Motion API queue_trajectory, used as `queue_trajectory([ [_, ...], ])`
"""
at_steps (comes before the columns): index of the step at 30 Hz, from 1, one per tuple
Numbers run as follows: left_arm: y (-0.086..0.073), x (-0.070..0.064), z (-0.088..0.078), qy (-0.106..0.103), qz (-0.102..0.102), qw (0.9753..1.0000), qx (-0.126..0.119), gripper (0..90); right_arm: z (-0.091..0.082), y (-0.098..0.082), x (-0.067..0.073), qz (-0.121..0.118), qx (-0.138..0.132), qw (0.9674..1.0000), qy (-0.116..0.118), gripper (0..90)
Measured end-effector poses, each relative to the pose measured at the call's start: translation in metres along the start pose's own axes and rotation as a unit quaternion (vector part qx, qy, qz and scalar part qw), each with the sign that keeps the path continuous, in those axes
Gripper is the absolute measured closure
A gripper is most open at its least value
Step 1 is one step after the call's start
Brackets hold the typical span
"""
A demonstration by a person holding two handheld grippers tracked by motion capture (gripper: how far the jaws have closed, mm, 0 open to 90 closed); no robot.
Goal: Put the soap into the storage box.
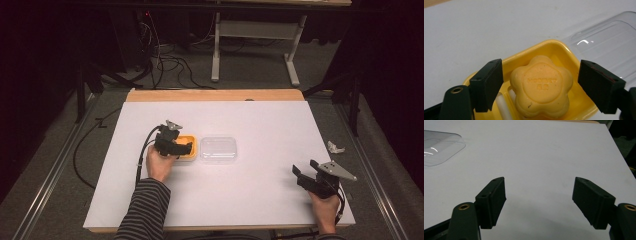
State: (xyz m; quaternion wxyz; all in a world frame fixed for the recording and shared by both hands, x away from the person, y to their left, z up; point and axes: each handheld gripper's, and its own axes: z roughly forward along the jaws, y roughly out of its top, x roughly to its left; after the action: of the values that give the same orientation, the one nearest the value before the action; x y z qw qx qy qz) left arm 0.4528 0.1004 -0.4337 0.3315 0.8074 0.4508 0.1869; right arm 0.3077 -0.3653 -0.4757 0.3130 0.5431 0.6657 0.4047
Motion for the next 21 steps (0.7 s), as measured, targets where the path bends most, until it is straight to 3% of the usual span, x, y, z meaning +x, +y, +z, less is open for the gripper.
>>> queue_trajectory([
  [9, 0.001, 0.0, -0.022, 0.0, 0.001, 0.9995, -0.031, 20.7, 0.0, 0.0, 0.0, 0.001, 0.002, 1.0, -0.001, 27.3],
  [21, -0.006, -0.001, -0.042, -0.004, 0.001, 0.9987, -0.051, 21.2, 0.001, 0.0, 0.0, -0.002, 0.004, 1.0, 0.0, 27.2],
])
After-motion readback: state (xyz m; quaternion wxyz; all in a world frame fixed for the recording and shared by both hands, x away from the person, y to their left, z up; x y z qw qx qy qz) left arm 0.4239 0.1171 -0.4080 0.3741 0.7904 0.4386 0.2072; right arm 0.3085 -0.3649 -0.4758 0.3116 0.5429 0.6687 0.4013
